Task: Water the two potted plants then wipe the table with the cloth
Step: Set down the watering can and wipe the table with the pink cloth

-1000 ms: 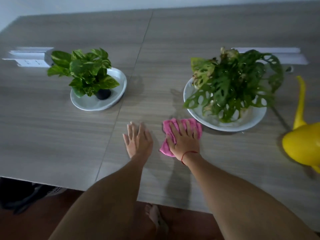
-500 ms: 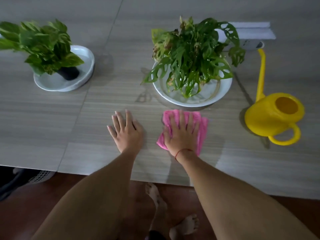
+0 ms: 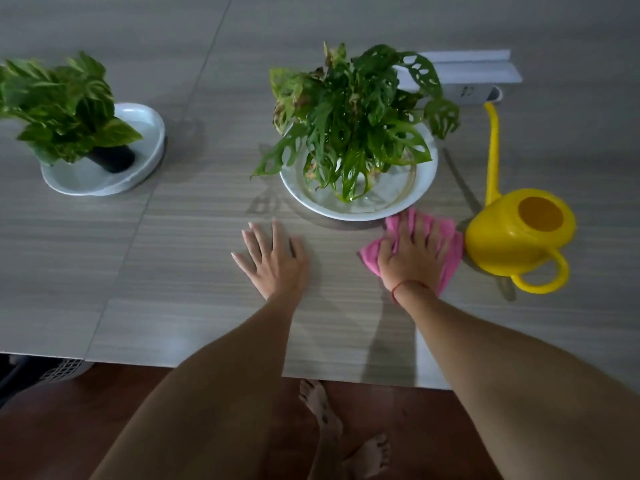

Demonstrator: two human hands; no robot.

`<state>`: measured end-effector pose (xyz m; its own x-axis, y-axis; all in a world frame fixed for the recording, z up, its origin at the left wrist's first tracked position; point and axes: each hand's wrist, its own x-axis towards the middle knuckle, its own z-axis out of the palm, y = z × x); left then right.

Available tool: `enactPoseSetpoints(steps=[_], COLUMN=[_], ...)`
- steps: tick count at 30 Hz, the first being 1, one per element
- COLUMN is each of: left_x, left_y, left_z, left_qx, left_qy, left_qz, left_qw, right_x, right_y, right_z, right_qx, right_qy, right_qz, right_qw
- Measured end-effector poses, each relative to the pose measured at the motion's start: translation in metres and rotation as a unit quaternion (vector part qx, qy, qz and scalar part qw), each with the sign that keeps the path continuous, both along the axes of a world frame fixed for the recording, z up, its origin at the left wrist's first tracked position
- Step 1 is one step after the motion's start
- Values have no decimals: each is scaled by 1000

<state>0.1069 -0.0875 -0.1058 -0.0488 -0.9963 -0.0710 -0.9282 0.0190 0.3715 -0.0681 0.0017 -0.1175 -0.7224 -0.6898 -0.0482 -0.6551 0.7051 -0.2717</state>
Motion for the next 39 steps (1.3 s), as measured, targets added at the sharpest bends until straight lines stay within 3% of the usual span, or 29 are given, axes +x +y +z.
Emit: enactPoseSetpoints(steps=[7, 13, 16, 22, 27, 33, 36, 39], left_x=[-3, -1, -11, -27, -28, -21, -11, 12], left_y=[0, -1, 3, 23, 22, 22, 21, 18], left_z=[-7, -5, 0, -6, -7, -5, -2, 1], left_qx=[-11, -7, 6, -4, -11, 2, -1, -62], left_qy=[-31, -39, -4, -44, -48, -34, -32, -37], left_qz=[8, -2, 17, -17, -14, -35, -61, -115], left_qw=[999, 999, 1000, 999, 999, 999, 998, 991], right_x=[6, 66, 47, -20, 2, 39, 25, 23], right_y=[-5, 27, 34, 40, 28, 60, 79, 82], right_z=[-1, 3, 3, -1, -1, 4, 0, 5], right_qx=[0, -8, -22, 2, 11, -19, -30, -22], right_qy=[21, 12, 1, 29, 4, 2, 20, 34], right_qz=[-29, 184, 230, 102, 57, 230, 253, 233], right_qw=[999, 983, 973, 994, 998, 973, 967, 972])
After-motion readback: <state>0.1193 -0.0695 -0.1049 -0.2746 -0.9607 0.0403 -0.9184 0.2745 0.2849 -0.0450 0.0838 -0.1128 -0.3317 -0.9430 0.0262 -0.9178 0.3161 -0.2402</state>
